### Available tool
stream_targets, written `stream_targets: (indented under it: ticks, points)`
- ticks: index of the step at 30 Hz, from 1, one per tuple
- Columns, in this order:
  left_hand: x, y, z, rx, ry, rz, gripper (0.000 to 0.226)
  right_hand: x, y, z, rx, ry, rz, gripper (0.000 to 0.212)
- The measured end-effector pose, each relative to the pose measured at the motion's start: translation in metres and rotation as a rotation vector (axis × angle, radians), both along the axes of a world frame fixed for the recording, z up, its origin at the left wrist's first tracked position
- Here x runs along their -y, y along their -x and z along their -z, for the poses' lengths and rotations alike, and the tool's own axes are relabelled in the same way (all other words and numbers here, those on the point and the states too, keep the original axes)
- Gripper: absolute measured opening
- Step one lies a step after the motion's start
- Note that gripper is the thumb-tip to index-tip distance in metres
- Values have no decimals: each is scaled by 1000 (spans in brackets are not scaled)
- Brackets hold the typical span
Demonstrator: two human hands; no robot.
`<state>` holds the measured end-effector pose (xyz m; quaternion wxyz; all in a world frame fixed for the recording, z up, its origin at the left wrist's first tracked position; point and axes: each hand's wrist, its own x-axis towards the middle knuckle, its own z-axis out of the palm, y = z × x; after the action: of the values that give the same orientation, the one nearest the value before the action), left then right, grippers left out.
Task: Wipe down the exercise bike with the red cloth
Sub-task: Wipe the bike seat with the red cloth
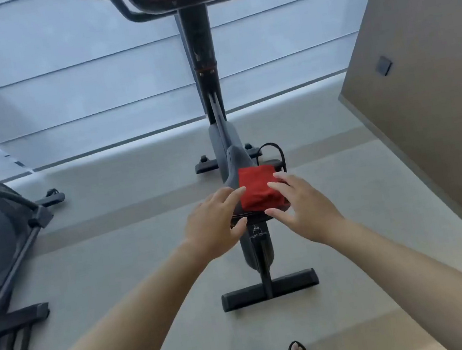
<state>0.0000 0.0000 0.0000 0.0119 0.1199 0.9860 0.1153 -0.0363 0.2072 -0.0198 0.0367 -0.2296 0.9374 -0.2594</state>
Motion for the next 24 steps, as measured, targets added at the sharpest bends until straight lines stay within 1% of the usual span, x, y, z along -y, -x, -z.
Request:
stream_targets:
  ticks: [7, 11, 19, 21, 24]
  points:
    - [11, 35, 30, 132, 9, 2, 62, 19, 26, 43, 87, -47, 21, 66]
    - [18, 49, 36, 147, 26, 17, 61, 30, 36, 53, 49, -64, 15, 69]
    - [19, 59, 43, 201, 37, 15, 59, 46, 42, 67, 50, -63, 81, 82]
    - [20, 59, 43, 197, 43, -3, 58, 48, 43, 68, 38, -68, 88, 80]
    - [22, 58, 41, 204, 55, -28, 57, 48, 44, 69, 33, -35, 110, 71]
